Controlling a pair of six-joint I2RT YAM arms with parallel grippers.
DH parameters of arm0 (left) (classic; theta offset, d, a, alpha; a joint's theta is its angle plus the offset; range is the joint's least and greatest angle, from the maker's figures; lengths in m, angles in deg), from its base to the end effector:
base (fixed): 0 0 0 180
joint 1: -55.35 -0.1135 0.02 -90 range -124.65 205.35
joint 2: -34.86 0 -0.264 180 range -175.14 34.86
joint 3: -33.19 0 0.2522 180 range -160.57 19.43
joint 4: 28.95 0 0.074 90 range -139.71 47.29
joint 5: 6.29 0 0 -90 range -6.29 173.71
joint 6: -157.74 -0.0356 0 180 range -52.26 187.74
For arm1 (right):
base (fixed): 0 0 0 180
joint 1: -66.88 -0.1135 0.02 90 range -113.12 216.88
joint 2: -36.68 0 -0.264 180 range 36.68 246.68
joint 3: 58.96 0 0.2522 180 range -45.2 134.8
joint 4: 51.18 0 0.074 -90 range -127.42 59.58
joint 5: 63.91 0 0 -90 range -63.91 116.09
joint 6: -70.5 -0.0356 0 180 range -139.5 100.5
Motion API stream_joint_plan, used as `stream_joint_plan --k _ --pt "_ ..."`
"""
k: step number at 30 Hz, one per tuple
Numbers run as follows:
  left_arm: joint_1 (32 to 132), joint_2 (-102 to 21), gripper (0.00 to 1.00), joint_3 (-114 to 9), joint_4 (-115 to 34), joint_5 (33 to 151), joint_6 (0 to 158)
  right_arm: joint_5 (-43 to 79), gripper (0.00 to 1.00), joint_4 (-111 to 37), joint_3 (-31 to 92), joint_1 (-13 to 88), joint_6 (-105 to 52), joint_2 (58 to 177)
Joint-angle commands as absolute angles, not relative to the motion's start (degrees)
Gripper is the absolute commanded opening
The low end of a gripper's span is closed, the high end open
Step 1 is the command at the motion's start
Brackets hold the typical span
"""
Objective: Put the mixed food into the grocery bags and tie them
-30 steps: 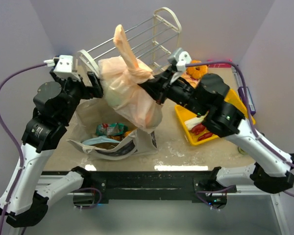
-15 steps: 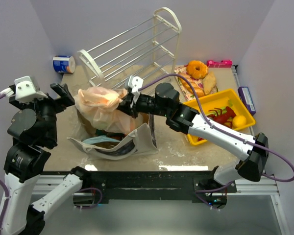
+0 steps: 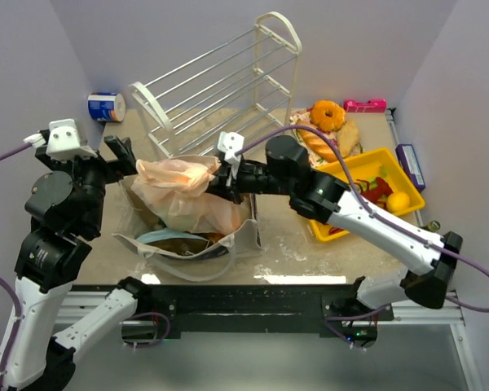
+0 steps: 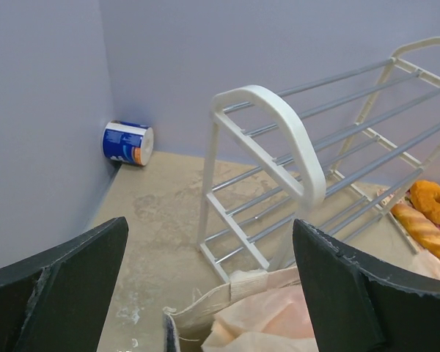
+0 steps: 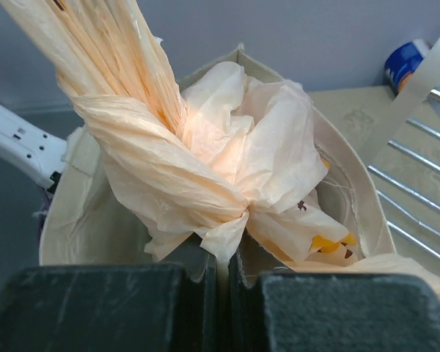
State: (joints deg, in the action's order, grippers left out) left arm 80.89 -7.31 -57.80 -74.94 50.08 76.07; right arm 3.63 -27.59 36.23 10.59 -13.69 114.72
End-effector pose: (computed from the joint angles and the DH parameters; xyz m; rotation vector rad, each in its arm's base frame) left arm 0.0932 -0.0227 0.4857 -0.2396 1.5109 -0.0247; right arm 0.1621 0.2675 0.4341 -1.1664 1.3366 0.9792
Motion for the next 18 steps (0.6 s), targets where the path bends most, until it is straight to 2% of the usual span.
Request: stream_joint_plan --k 1,4,8,13,16,17,18 --pt "80.75 -8.73 1.0 -57.91 -72.68 54.0 75.73 1.57 0.0 -17.21 43.38 10.37 -11.41 123.5" --pt "80.75 -9.26 1.0 -59.58 -74.17 54.17 77.84 1.74 0.0 -11.42 46.02 10.37 -11.15 129.83" --pt "80.75 -9.96 1.0 -61.69 -74.71 57.16 79.08 8.24 0.0 -6.93 49.02 9.93 -12.55 138.52" --pt "80.75 -10.49 1.0 -61.78 -75.15 59.53 79.16 11.06 0.0 -7.61 49.64 9.32 -15.53 138.73" --pt "80.75 -10.49 1.0 -59.76 -74.27 60.59 79.42 10.1 0.25 -9.81 49.64 9.32 -17.81 134.08" --pt "80.75 -10.75 1.0 -58.63 -73.74 60.76 79.77 9.57 0.47 -10.43 49.64 9.32 -18.35 132.76" --pt "80.75 -11.02 1.0 -58.01 -73.39 61.11 79.95 8.78 0.59 -11.04 49.55 9.23 -18.79 131.53"
